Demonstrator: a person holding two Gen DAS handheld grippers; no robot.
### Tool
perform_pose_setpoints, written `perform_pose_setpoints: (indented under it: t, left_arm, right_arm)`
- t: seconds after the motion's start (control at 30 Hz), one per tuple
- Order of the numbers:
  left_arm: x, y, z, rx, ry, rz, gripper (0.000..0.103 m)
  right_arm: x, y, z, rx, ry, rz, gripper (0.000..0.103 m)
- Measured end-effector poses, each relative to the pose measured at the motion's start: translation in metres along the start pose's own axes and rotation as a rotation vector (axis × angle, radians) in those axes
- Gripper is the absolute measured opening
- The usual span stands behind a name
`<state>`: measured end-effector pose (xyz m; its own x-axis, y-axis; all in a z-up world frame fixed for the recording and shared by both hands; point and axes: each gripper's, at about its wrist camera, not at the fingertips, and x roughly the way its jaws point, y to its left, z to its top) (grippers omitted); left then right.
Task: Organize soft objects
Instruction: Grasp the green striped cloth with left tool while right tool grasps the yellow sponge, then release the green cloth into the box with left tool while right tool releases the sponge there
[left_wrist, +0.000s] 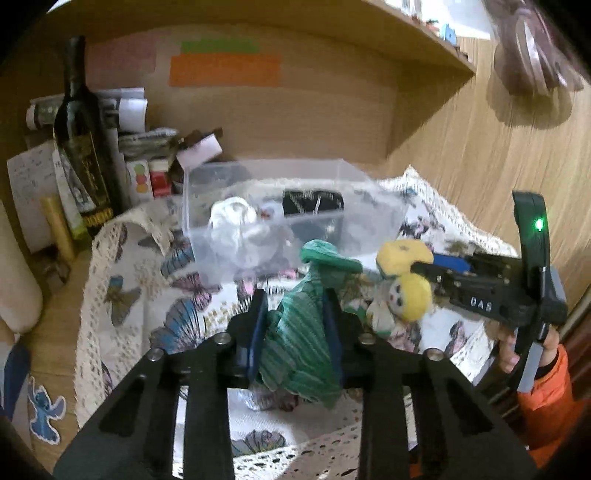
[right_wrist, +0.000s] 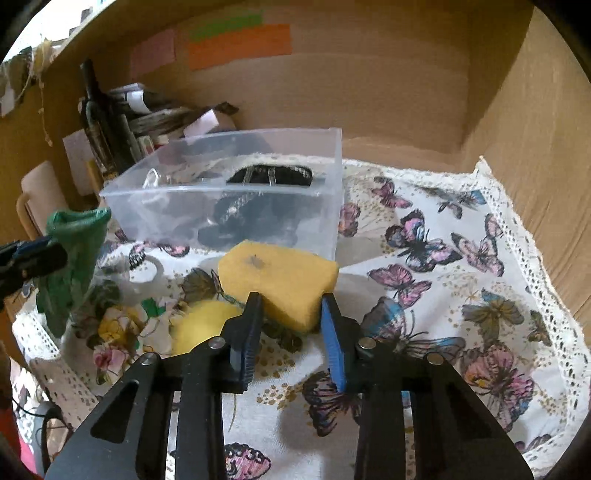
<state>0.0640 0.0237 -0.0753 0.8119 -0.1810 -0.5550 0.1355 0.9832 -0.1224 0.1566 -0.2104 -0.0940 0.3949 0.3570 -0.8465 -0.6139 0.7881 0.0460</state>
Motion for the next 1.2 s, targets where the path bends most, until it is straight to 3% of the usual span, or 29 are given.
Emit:
perform_pose_setpoints:
  t: [0.03, 0.63, 0.93, 1.03, 1.2]
  left_arm:
    - [-0.003, 0.002, 0.005, -0.005, -0.014, -0.002, 0.021]
    - [-0.005, 0.035, 0.07, -0.078, -0.164, 0.086, 0.018]
    - [0.031, 0.045, 0.091, -0.12, -0.148, 0.118, 0.018]
    - [0.05, 0.048, 0.092, -0.127, -0.149, 0.186, 0.018]
    - [0.092, 0.055, 0.085, -0.15, -0.045, 0.167, 0.018]
  right_arm:
    - [-0.004, -0.001, 0.002, -0.002, -0.013, -0.003, 0.028]
    - [-0.028, 0.0, 0.046, 0.003, -0.171, 0.025, 0.028]
    - [-0.01, 0.002, 0.08, -0.035, -0.186, 0.044, 0.028]
    - [0.005, 0.002, 0.086, -0.041, -0.152, 0.058, 0.028]
    - [0.039, 0.005, 0.084, -0.056, -0.062, 0.067, 0.028]
